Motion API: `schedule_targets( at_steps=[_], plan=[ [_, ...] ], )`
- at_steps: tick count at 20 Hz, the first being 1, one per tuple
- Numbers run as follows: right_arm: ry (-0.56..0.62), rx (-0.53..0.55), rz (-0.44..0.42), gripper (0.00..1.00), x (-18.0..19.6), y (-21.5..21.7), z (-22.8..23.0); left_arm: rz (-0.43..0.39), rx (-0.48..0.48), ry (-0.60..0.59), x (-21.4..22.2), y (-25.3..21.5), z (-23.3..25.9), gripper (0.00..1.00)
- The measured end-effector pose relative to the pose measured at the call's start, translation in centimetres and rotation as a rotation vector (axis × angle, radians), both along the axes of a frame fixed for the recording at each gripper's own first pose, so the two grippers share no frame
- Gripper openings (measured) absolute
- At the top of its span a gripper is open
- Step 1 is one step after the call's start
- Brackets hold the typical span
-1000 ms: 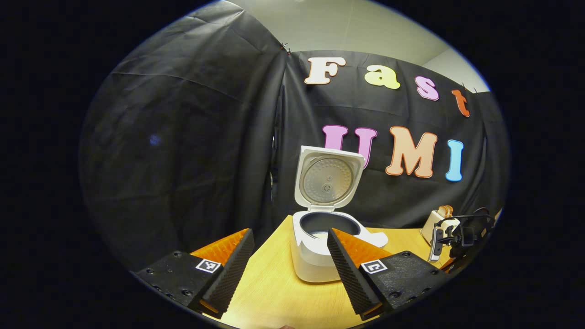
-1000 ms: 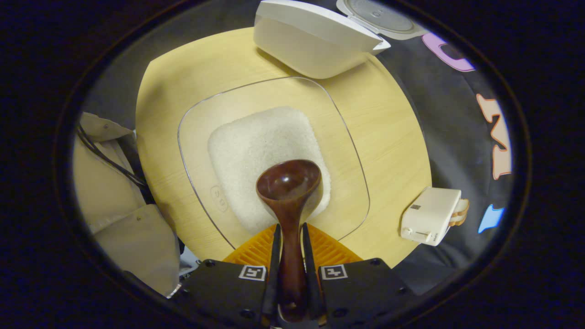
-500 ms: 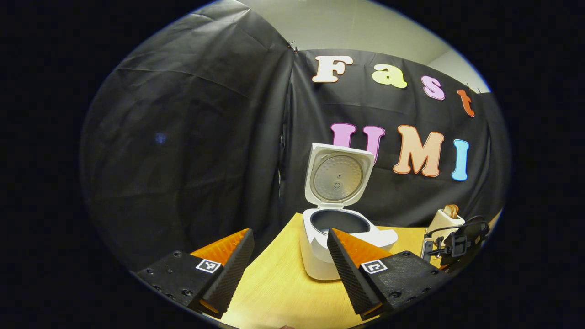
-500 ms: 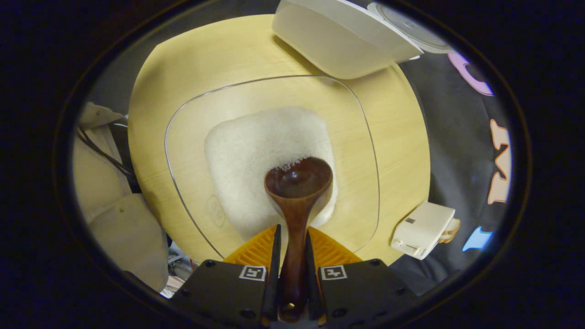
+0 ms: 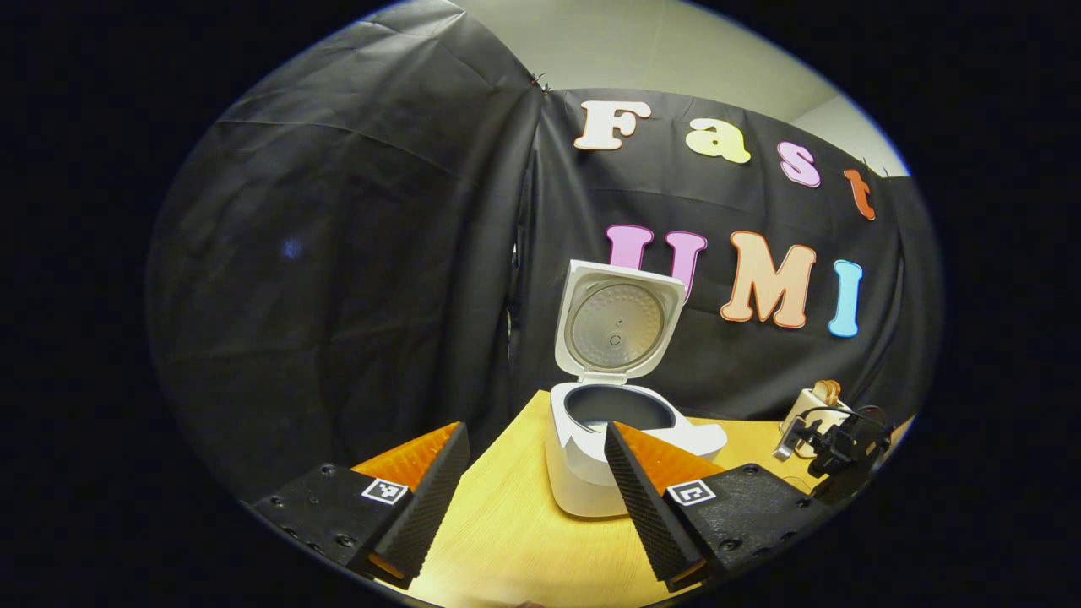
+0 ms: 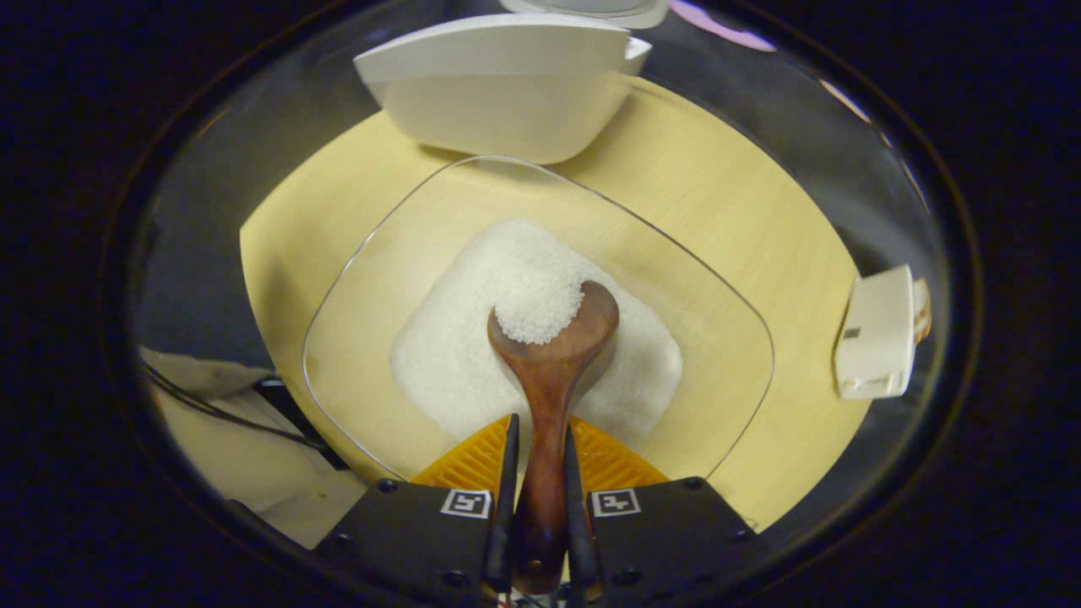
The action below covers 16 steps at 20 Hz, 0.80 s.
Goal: Close the left gripper, press the button to open the rice cooker; take a wooden spoon from the chopstick holder with the right hand, scoop a spoonful of rice and pour it into the rice cooker, then put the wooden spoon back into the chopstick holder.
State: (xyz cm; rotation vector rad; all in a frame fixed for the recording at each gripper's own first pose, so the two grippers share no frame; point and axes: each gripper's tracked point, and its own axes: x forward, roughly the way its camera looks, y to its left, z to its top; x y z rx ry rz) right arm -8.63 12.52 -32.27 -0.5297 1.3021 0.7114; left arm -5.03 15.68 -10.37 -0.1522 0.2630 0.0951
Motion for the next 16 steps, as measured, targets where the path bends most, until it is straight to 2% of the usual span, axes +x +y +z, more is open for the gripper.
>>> schedule_targets(
  at_steps=[2,3,6,12,16],
  plan=[
    [-0.066,0.077,-0.066,0.28,0.6,0.4,0.3,-0.004,0.008,-0.003,0.2,-0.1,0.2,0.92],
    [-0.092,0.107,-0.100,0.29,0.6,0.5,0.6,-0.010,0.013,-0.002,0.4,-0.3,0.3,0.95],
    [-0.110,0.176,-0.166,0.28,0.6,0.8,1.3,-0.038,0.026,-0.011,0.9,-1.3,0.8,0.93],
    [-0.167,0.236,-0.198,0.30,1.0,0.1,4.5,-0.094,0.033,-0.041,1.7,-3.7,2.2,0.95],
    [-0.238,0.281,-0.207,0.27,2.3,0.0,8.6,-0.114,0.018,-0.048,2.2,-4.7,2.4,0.93]
  ],
)
